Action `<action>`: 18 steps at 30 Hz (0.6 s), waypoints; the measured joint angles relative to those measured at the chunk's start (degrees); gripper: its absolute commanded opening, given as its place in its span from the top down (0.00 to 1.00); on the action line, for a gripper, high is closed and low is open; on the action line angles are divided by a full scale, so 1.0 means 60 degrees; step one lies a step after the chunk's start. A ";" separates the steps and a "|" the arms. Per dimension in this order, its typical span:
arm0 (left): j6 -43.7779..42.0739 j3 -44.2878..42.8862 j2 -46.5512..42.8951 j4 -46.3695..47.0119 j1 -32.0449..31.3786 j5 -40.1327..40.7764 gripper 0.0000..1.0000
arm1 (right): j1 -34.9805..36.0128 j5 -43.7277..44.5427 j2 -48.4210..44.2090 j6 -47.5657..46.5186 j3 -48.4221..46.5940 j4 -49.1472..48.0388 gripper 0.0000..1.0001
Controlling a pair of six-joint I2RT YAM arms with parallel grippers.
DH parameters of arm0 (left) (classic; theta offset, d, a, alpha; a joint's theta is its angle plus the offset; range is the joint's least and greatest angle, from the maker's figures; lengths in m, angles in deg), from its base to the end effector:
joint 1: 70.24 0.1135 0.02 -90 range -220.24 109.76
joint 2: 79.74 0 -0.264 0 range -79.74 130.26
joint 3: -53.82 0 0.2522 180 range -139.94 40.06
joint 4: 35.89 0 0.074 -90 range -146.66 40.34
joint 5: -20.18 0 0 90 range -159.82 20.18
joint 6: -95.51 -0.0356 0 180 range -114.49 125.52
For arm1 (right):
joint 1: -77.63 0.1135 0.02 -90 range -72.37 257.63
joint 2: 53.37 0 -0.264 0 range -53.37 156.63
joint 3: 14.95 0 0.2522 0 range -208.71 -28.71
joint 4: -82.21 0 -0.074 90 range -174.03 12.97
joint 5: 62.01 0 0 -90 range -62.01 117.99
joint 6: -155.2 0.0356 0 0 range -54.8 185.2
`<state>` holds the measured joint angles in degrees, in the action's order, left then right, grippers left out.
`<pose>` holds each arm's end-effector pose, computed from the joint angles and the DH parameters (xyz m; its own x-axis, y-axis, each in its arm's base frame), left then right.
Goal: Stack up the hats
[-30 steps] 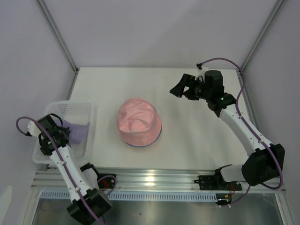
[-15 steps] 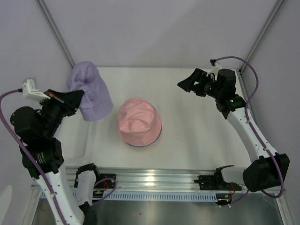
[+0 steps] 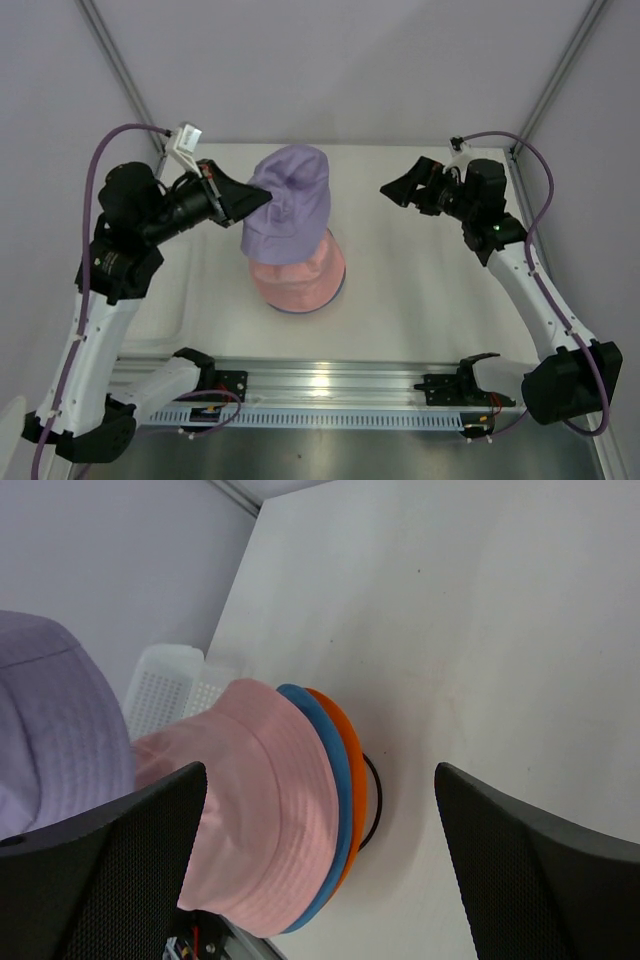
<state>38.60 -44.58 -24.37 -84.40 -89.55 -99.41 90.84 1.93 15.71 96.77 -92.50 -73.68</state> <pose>0.1441 -0.0691 0.4928 -0.4858 -0.3328 -0.8082 0.5804 0.5686 -0.5830 0.2663 0.0786 0.3687 -0.5467 0.3548 -0.7584 -0.3884 0.6950 0.6051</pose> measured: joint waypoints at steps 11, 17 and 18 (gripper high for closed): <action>-0.0885 0.2699 -0.0033 -0.0357 -0.0200 0.1151 0.85 | 0.0018 -0.0346 -0.0018 0.0208 0.0492 -0.0386 0.00; -0.1399 0.3457 -0.0605 -0.0514 -0.0211 0.1439 0.49 | 0.0678 -0.0616 0.0138 0.0299 0.0543 -0.0681 0.00; -0.1515 0.3548 -0.0699 -0.0590 -0.0233 0.1504 0.41 | 0.0900 -0.0645 0.0204 0.0328 0.0543 -0.0714 0.00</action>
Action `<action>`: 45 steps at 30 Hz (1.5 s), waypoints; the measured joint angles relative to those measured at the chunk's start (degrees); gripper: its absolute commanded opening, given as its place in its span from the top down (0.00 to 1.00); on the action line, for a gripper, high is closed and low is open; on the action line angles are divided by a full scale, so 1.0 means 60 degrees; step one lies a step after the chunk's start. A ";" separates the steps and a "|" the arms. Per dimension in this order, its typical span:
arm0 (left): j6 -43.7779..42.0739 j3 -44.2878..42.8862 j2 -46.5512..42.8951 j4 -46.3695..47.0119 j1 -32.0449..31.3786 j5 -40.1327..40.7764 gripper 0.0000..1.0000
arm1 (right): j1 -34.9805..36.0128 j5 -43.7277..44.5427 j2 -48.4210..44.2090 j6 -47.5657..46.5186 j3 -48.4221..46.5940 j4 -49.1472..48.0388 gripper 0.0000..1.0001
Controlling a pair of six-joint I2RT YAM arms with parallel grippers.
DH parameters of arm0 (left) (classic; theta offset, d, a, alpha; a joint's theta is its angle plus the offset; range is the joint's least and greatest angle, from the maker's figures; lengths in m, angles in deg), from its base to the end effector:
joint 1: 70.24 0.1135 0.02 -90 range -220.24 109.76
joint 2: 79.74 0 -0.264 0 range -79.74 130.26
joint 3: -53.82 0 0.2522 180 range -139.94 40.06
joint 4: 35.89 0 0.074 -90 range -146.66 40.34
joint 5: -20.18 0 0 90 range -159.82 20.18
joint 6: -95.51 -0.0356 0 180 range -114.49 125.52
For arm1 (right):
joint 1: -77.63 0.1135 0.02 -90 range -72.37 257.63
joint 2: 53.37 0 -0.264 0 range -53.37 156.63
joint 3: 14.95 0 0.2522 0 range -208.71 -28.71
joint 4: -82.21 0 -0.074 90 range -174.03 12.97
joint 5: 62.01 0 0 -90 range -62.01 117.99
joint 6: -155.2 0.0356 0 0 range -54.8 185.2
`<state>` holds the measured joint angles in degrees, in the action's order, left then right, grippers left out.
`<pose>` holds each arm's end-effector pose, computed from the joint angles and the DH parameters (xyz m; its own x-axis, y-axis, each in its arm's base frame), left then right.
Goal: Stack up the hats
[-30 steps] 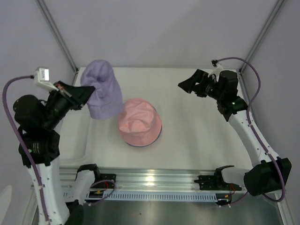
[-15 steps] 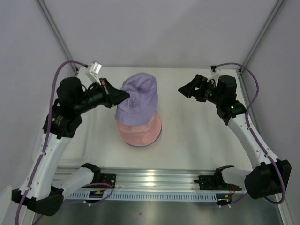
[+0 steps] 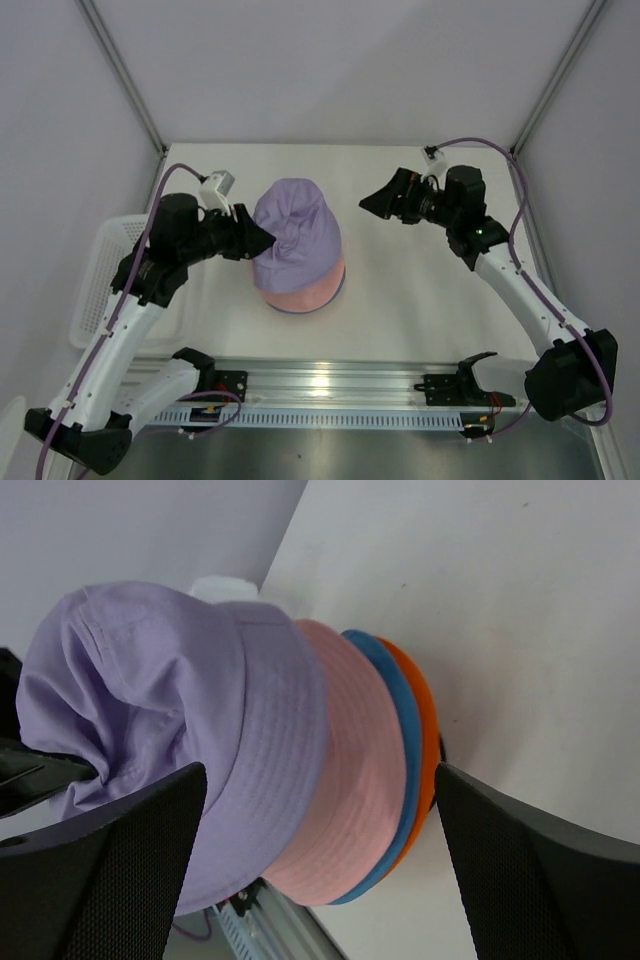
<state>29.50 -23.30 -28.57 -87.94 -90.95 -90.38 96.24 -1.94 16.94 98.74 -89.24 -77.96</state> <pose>0.1617 -0.0745 0.3823 -0.6305 -0.1686 -0.7576 0.4047 0.7615 -0.5063 0.2630 0.1073 0.3509 -0.6199 0.2965 -0.7265 -0.4666 0.6051 0.6451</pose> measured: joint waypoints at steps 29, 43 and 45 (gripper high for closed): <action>-0.0302 0.0025 -0.1260 -0.1045 -0.0066 0.1191 0.01 | 0.2240 0.0484 0.0820 0.4677 0.2623 -0.4739 0.57; -0.0222 0.0477 -0.1311 -0.0743 -0.0069 0.1082 0.00 | 0.2313 0.0703 0.0430 0.4878 0.2470 -0.4353 1.00; -0.0215 0.0397 -0.1402 -0.0943 -0.0073 0.1475 0.01 | 0.2313 0.0856 0.0248 0.4535 0.2197 -0.3821 1.00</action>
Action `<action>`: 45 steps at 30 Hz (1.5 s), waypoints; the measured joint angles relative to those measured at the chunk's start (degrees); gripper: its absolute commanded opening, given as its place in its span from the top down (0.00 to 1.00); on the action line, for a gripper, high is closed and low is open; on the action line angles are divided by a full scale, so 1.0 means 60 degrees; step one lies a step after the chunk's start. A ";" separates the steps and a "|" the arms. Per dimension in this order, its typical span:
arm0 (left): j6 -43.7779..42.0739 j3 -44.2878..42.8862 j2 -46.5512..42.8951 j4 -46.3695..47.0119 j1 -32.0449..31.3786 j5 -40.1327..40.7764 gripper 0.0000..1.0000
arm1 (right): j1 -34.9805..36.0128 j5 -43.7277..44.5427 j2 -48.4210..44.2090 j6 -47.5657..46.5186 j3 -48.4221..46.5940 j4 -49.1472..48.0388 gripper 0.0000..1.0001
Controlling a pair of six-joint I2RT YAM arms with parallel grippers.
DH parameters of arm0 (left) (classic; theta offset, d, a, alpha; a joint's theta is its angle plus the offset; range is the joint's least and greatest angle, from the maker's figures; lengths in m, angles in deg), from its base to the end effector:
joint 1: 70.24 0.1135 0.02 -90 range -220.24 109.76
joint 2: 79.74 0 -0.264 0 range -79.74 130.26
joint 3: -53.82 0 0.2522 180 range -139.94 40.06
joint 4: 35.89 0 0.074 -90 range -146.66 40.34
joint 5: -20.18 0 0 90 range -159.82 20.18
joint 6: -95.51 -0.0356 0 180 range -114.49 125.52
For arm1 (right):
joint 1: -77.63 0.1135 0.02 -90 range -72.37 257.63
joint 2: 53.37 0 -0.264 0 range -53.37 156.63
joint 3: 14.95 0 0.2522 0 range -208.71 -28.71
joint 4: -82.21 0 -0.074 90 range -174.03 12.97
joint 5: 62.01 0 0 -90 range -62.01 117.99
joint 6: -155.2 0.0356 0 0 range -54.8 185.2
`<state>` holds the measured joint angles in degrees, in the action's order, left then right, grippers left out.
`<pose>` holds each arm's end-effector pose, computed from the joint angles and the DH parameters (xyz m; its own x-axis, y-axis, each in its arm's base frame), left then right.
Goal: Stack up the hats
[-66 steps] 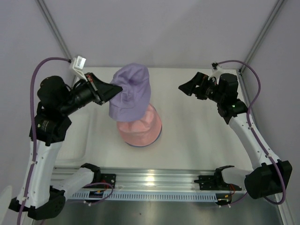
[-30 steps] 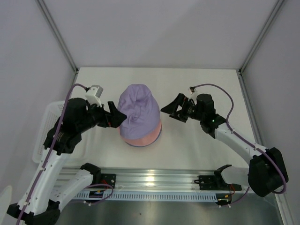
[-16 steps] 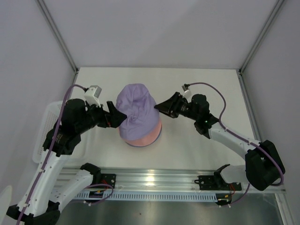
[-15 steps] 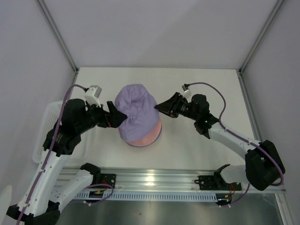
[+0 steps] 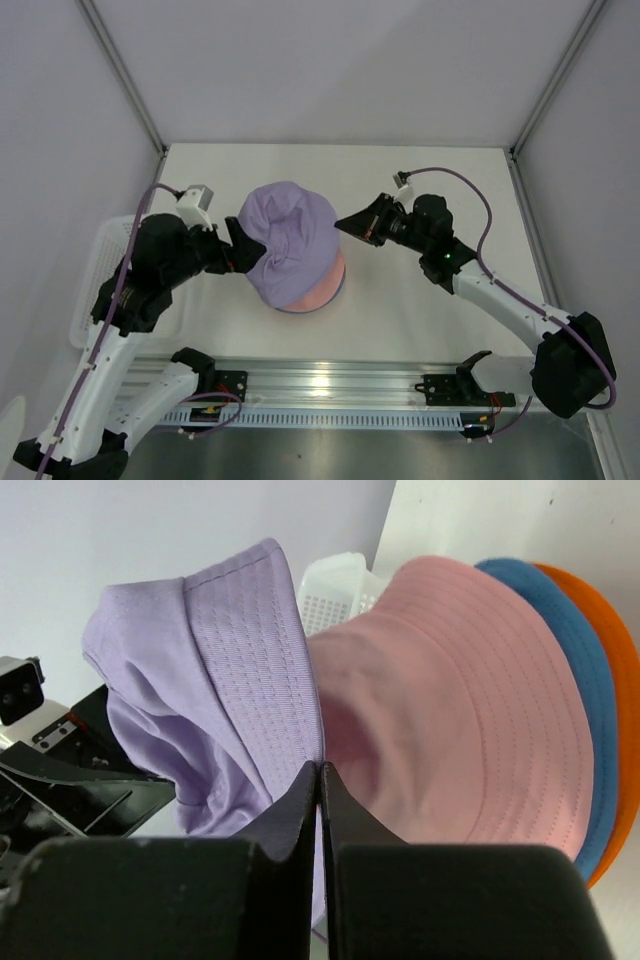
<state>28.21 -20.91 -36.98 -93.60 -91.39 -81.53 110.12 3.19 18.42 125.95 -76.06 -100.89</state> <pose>0.1263 -0.0566 0.3790 -0.5758 -0.1824 -0.7970 0.3269 0.8421 -0.4289 0.2372 0.1688 0.3035 -0.7858 0.4386 -0.4361 -0.3125 0.3268 0.8919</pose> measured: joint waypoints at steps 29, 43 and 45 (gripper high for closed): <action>0.4269 0.2943 -0.0499 0.3610 0.3399 -0.2761 0.13 | -0.0634 -0.0470 -0.0018 -0.2178 0.0459 0.0627 1.00; 0.3457 0.2233 0.1843 0.6379 0.3697 -0.4685 0.14 | -0.0576 -0.0936 0.0255 -0.2499 0.0459 0.0117 1.00; 0.3424 0.2452 0.2065 0.6863 0.3701 -0.5027 0.14 | -0.0576 -0.0994 0.0353 -0.2528 0.0459 0.0098 1.00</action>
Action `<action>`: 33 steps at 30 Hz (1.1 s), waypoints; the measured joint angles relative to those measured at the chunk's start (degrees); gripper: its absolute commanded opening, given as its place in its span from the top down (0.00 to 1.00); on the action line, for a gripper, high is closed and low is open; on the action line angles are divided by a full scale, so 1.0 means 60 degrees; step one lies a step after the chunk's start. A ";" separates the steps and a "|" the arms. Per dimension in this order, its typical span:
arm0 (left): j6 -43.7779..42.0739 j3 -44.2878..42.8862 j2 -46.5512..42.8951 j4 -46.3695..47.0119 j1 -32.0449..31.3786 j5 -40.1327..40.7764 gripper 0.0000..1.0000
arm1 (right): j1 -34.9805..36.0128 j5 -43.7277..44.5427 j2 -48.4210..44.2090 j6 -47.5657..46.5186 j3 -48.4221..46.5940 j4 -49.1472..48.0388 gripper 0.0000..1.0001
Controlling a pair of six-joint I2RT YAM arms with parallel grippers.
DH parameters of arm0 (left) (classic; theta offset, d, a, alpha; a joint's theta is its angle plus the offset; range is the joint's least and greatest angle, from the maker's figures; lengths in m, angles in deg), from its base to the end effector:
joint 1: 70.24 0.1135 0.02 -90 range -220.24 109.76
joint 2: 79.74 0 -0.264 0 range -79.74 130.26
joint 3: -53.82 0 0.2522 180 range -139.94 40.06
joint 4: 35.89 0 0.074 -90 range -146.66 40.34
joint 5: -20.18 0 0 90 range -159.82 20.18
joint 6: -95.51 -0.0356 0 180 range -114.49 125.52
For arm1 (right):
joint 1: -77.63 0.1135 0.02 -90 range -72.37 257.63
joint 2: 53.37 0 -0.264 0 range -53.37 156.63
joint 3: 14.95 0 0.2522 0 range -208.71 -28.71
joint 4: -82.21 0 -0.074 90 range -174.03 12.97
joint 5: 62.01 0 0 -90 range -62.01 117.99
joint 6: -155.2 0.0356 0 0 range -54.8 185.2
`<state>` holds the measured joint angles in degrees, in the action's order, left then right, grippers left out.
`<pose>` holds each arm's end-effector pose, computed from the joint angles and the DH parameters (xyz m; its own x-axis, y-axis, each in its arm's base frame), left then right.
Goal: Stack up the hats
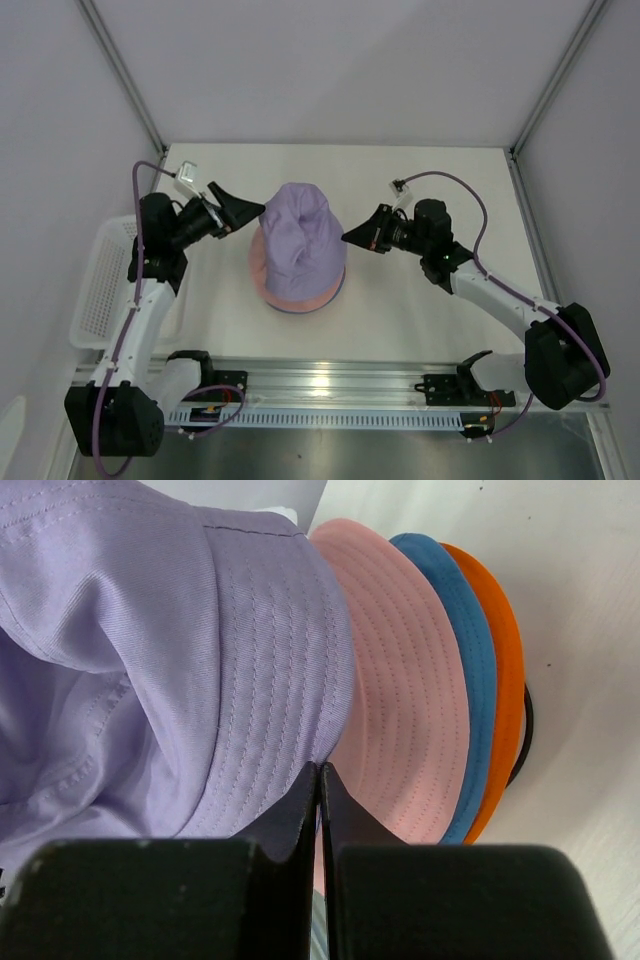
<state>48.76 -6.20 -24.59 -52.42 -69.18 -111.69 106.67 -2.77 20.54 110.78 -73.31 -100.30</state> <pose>0.2193 -0.0197 0.3312 -0.5855 -0.5212 -0.6209 0.3275 0.5485 -0.7693 0.2462 0.1575 0.2759 -0.7471 0.2872 -0.5994 -0.4560 0.4348 0.7766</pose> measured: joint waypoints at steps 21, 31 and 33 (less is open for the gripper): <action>0.0699 0.0240 0.1249 0.1949 0.0015 -0.1836 0.99 | 0.0000 -0.0160 0.0193 -0.0219 -0.0178 0.0026 1.00; 0.0117 -0.1045 0.1268 -0.1086 0.0004 -0.1585 0.99 | -0.0149 0.0259 0.0270 -0.0390 -0.0874 0.1118 1.00; -0.0204 -0.1814 0.1257 -0.2237 -0.0004 -0.1249 0.99 | -0.0204 0.0346 0.0270 -0.0532 -0.1158 0.1413 1.00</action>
<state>47.53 -17.09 -17.05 -65.84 -69.20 -119.19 105.44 -0.70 22.16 107.59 -80.26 -91.82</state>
